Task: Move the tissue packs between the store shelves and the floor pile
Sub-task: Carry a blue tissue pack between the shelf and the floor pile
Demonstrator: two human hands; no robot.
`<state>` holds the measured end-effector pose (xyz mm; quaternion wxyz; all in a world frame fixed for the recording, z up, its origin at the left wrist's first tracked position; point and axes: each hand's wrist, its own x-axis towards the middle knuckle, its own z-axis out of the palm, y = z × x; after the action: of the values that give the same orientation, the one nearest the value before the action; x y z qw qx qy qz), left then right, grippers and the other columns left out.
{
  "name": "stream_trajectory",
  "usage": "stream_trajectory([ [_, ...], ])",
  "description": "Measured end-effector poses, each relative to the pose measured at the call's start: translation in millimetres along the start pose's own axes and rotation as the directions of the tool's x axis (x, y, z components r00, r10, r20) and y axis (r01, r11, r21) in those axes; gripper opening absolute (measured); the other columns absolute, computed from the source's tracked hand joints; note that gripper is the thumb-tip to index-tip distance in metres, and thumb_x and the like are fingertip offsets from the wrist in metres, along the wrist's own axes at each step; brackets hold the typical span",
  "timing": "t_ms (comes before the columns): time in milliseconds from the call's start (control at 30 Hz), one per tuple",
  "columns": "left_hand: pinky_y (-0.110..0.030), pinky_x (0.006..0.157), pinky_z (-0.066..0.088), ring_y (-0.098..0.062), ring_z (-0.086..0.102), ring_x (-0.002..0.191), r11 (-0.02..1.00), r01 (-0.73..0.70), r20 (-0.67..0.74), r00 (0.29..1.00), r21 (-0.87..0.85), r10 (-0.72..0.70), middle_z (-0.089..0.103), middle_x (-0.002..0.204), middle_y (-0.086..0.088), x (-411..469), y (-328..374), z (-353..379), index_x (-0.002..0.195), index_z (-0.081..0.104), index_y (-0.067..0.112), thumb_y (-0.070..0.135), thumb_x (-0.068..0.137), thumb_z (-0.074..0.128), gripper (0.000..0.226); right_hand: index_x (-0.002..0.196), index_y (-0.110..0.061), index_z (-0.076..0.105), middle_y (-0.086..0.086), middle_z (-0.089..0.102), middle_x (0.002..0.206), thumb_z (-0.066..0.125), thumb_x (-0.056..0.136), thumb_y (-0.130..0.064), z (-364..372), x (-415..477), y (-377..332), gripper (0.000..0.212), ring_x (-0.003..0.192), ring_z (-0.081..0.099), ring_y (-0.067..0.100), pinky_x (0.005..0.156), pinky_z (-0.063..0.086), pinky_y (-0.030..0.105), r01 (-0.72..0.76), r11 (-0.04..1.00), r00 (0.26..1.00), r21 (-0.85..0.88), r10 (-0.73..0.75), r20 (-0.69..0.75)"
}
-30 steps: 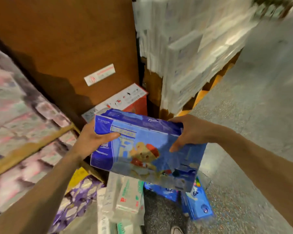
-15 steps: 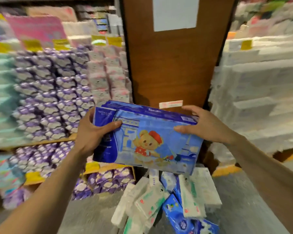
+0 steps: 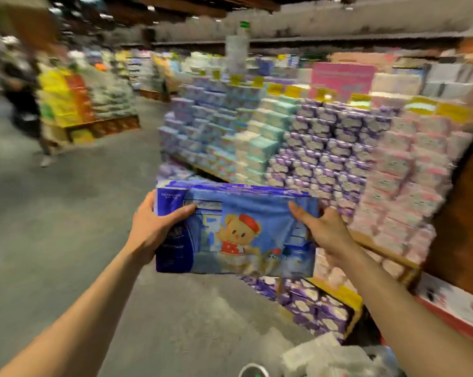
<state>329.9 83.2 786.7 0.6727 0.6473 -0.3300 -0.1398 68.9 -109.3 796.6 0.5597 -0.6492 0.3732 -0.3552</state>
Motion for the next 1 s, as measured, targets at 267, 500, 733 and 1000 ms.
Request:
stream_trajectory([
  [267, -0.045, 0.092, 0.056, -0.022, 0.07, 0.101, 0.996, -0.059, -0.38, 0.921, 0.072, 0.082, 0.073, 0.114, -0.004, -12.7, 1.3, -347.4, 0.116, 0.064, 0.026, 0.045, 0.06, 0.086, 0.063, 0.087, -0.019, 0.072, -0.014, 0.071, 0.081, 0.079, 0.084, -0.026, 364.8, -14.8, -73.5, 0.01, 0.061, 0.063, -0.009, 0.057, 0.049, 0.009, 0.211, 0.967, 0.921, 0.145, -0.247, 0.301],
  [500, -0.044, 0.087, 0.059, -0.024, 0.072, 0.1, 0.98, -0.006, -0.666, 0.733, 0.198, 0.139, 0.075, 0.111, -0.004, -46.2, 32.5, -589.0, 0.12, 0.061, 0.02, 0.045, 0.056, 0.087, 0.074, 0.095, -0.013, 0.07, -0.005, 0.072, 0.088, 0.079, 0.073, -0.043, 643.4, -66.2, -134.1, 0.038, 0.059, 0.061, -0.007, 0.053, 0.049, 0.01, 0.182, 0.943, 0.717, 0.277, -0.32, 0.619],
  [733, -0.047, 0.084, 0.06, -0.024, 0.073, 0.096, 0.967, 0.072, -0.854, 0.488, 0.245, 0.181, 0.074, 0.11, -0.005, -75.6, 15.6, -767.7, 0.122, 0.058, 0.022, 0.049, 0.053, 0.088, 0.08, 0.106, -0.012, 0.071, 0.0, 0.076, 0.095, 0.076, 0.071, -0.048, 889.4, -112.2, -164.1, 0.05, 0.078, 0.067, 0.011, 0.066, 0.057, 0.028, 0.114, 0.925, 0.415, 0.362, -0.375, 0.829],
  [1000, -0.043, 0.085, 0.059, -0.025, 0.072, 0.101, 0.938, 0.153, -0.945, 0.153, 0.312, 0.29, 0.072, 0.116, -0.008, -109.5, 18.9, -928.3, 0.127, 0.055, 0.018, 0.046, 0.056, 0.089, 0.084, 0.103, -0.018, 0.07, -0.014, 0.078, 0.087, 0.085, 0.072, -0.019, 1148.3, -191.8, -213.2, 0.035, 0.074, 0.073, 0.002, 0.058, 0.055, 0.017, 0.102, 0.898, -0.068, 0.429, -0.424, 0.903],
])
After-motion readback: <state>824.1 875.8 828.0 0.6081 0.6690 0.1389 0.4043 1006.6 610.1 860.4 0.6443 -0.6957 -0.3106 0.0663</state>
